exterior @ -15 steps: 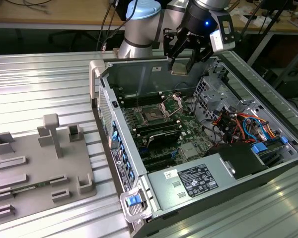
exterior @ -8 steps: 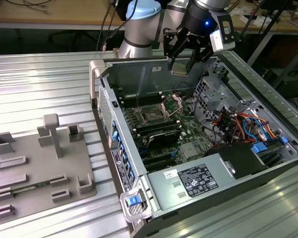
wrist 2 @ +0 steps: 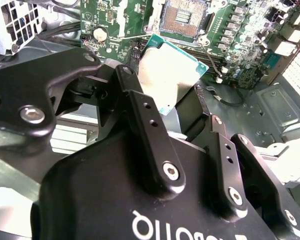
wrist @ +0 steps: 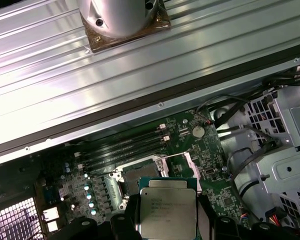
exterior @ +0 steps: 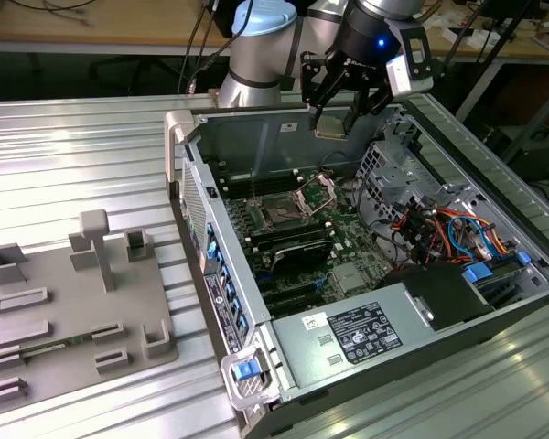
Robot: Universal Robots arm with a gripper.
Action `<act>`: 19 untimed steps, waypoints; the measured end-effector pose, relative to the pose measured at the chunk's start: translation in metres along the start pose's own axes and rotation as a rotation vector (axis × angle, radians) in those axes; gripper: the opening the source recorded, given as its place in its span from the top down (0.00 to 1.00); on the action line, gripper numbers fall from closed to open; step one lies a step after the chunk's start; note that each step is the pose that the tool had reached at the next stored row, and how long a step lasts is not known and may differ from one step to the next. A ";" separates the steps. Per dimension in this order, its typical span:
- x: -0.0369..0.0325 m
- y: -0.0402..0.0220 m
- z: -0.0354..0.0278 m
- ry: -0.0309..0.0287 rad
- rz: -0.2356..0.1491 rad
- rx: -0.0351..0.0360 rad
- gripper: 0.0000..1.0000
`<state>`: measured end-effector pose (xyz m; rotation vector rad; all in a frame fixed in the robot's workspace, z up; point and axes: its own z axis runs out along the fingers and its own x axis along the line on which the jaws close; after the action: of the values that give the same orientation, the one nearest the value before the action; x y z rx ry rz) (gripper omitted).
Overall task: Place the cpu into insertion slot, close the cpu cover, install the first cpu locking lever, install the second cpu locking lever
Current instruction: 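Place the cpu into insertion slot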
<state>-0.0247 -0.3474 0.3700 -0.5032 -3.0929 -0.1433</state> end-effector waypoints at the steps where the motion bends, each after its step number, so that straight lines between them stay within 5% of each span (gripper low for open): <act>1: 0.0000 0.0000 0.0000 -0.0002 0.003 -0.0001 0.45; 19: 0.0000 0.0000 0.0000 -0.0020 0.022 -0.0003 0.45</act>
<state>-0.0247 -0.3474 0.3699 -0.5377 -3.0881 -0.1433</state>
